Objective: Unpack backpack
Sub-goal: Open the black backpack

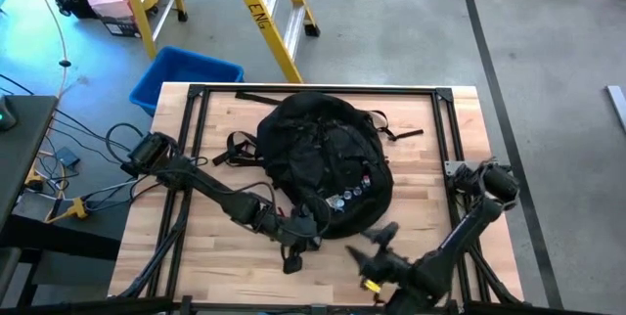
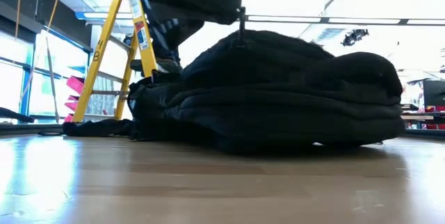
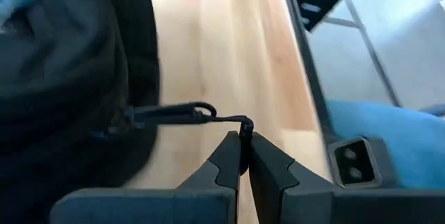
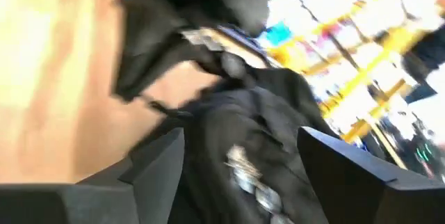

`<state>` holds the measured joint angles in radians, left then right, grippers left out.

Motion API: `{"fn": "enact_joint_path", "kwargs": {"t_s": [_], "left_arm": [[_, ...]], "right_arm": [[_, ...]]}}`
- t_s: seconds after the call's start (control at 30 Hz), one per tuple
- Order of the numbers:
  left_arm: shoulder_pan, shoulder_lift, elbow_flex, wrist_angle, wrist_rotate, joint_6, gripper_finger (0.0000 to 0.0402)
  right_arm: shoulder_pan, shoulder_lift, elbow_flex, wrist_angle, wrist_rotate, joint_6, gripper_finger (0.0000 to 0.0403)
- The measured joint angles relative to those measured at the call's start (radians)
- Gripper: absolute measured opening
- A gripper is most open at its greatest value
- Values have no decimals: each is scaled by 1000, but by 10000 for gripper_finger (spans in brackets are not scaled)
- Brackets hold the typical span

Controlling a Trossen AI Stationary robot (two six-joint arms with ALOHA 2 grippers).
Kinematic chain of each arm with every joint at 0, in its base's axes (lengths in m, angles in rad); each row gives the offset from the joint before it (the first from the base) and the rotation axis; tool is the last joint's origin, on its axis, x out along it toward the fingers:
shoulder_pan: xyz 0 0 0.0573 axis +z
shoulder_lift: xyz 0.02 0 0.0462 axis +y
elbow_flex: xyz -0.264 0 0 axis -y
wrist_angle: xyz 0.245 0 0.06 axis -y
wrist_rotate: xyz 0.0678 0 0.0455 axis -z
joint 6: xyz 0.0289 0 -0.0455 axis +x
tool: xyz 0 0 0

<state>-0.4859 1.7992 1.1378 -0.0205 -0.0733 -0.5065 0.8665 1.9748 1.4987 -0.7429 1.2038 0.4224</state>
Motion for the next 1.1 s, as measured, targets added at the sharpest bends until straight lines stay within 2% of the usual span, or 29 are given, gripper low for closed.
{"fn": "enact_joint_path", "kwargs": {"t_s": [0.13,0.2,0.3,0.43,0.57,0.67,0.8,0.97,1.1], "left_arm": [[-23,-5,0,-34,20,-17,0],[-28,-8,0,-35,23,-24,0],[-35,-14,0,-41,23,-28,0],[-37,-18,0,-41,18,-35,0],[-38,-18,0,-45,17,-37,0],[-38,-18,0,-42,16,-40,0],[-38,-18,-1,-42,16,-40,0],[-38,-18,-1,-44,20,-20,3],[-37,-27,-1,-91,116,9,23]], "right_arm": [[-63,47,-23,380,-200,-406,268],[-92,76,-23,475,-241,-529,267],[-125,105,-25,517,-254,-612,262],[-150,121,-25,541,-308,-646,246],[-170,133,-25,570,-340,-649,213],[-187,139,-25,576,-390,-648,178],[-209,142,-25,574,-403,-623,119],[-213,142,-25,567,-400,-598,23],[-196,141,-25,564,-368,-564,5]]}}
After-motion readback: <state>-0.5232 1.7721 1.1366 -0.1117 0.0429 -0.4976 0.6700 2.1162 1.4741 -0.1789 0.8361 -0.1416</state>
